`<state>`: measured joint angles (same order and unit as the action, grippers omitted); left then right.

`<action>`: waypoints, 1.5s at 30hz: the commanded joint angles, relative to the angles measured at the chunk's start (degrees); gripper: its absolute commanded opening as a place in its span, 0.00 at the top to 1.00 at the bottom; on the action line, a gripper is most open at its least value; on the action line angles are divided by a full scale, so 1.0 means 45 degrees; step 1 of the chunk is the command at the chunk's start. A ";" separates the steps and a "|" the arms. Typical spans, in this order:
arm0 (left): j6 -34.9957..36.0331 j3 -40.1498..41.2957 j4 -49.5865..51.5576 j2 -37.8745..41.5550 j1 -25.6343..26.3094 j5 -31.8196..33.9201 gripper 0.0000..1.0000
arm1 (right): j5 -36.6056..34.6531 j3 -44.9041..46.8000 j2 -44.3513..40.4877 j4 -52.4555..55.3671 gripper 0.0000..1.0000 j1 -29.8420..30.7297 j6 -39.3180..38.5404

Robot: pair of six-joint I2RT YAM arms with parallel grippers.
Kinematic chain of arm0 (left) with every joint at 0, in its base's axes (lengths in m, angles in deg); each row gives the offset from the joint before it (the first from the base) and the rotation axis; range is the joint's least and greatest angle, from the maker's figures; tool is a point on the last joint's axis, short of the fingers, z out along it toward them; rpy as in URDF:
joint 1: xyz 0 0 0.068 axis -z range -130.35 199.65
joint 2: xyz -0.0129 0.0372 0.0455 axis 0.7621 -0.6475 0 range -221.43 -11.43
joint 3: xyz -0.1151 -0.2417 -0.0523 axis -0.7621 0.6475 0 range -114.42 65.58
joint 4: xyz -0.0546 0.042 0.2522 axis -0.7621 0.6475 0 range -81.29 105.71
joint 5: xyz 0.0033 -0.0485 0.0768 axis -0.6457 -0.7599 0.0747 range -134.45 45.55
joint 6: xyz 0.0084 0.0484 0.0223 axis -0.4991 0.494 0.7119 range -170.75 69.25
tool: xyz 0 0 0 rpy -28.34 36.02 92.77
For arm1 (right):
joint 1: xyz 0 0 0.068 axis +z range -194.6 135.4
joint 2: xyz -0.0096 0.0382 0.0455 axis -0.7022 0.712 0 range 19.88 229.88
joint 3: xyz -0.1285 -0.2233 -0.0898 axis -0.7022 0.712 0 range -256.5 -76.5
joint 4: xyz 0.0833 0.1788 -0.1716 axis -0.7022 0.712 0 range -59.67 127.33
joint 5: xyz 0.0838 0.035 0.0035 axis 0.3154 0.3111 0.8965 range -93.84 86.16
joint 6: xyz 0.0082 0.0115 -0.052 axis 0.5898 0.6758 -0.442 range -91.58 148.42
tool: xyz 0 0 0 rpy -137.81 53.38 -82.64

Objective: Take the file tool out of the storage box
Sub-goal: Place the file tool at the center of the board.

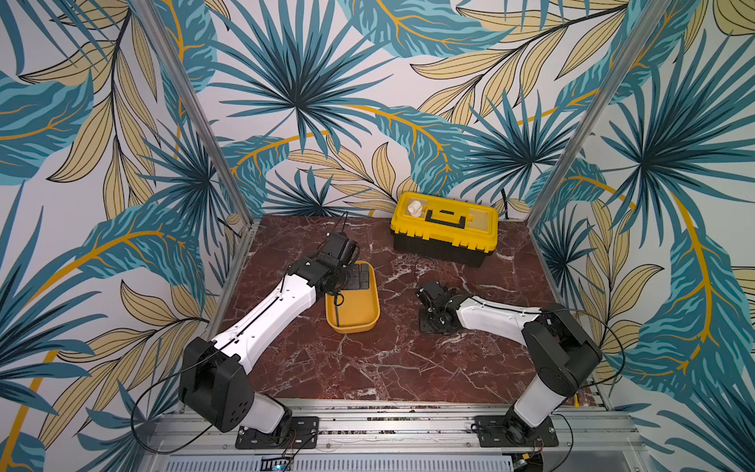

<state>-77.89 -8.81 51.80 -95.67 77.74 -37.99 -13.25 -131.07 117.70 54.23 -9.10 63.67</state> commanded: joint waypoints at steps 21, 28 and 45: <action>-0.0225 -0.1227 0.0470 -0.2827 0.0017 0.2091 0.12 | -0.0294 0.0089 0.0318 0.0273 0.90 -0.0062 -0.0258; -0.0841 -0.1790 0.0567 -0.4226 -0.0069 0.2655 0.12 | -0.0241 0.0114 0.0095 0.0353 0.78 -0.0050 -0.0339; -0.2502 -0.2493 0.0390 -0.6308 -0.0720 0.3499 0.24 | 0.1960 0.0287 -0.4185 0.0568 0.47 -0.0052 -0.1651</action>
<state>-87.44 -17.20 53.55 -122.67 75.06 -24.02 -7.68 -131.02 101.72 55.08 -9.25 57.96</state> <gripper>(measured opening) 0.758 0.523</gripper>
